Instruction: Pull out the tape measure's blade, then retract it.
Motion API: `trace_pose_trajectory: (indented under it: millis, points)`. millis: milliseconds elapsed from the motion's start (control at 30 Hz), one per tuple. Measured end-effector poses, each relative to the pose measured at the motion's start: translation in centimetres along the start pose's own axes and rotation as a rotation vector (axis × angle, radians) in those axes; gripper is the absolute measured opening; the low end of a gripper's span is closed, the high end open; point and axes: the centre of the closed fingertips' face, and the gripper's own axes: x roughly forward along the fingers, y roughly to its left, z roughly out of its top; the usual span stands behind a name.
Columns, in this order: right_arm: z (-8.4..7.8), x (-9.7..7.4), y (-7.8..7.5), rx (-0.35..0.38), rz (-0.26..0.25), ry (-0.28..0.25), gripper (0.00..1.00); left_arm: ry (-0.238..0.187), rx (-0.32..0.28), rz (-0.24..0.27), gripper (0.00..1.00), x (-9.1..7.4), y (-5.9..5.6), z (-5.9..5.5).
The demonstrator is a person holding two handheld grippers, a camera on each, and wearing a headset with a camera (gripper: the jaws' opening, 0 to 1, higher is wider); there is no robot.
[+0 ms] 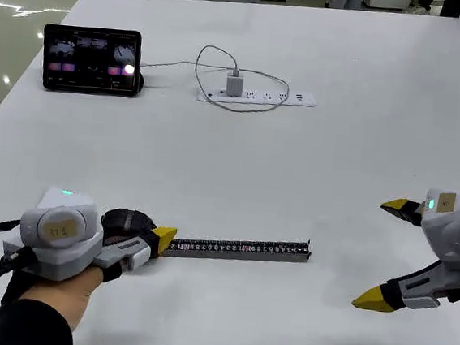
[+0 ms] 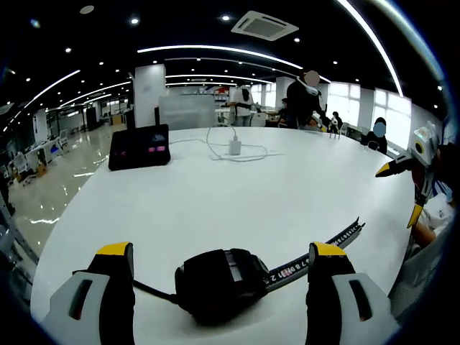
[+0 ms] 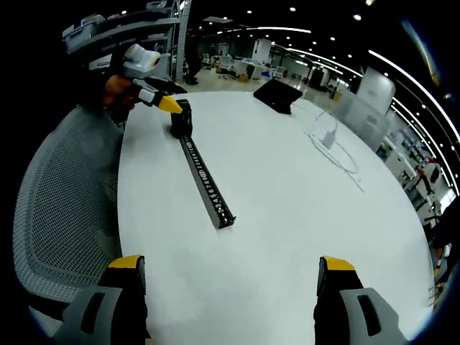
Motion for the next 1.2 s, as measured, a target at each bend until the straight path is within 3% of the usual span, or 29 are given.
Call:
trace_pose_trajectory:
  millis: [100,300,467,667,700,867,1033,1200]
  points:
    - [0.4,0.2,-0.4,-0.014,0.010,0.003,0.99,-0.034,-0.032,0.014,0.99,0.4,0.1,0.2]
    - [1.2,0.6,-1.4,-0.041,0.019,0.011,0.99,-0.031,-0.050,0.052,0.99,0.8,0.6,-0.7]
    - [1.8,1.0,-2.0,-0.062,0.025,0.020,0.99,-0.027,-0.051,0.055,0.99,1.1,0.2,-1.2]
    - [2.4,2.1,-2.5,-0.091,0.042,0.035,0.99,-0.046,-0.072,0.059,0.99,1.8,0.5,-2.3]
    - [2.6,2.4,-2.5,-0.095,0.047,0.037,0.99,-0.006,-0.033,0.071,0.99,2.0,0.9,-3.1]
    - [2.8,3.7,-2.6,-0.113,0.066,0.051,0.99,-0.067,-0.042,0.049,0.99,2.2,0.4,-2.0]
    - [2.8,4.6,-2.4,-0.129,0.093,0.072,0.97,-0.082,-0.033,0.064,0.99,2.1,0.7,-1.8]
    - [2.9,5.2,-1.9,-0.175,0.122,0.083,0.95,-0.068,-0.042,0.059,0.99,2.3,0.6,-2.3]
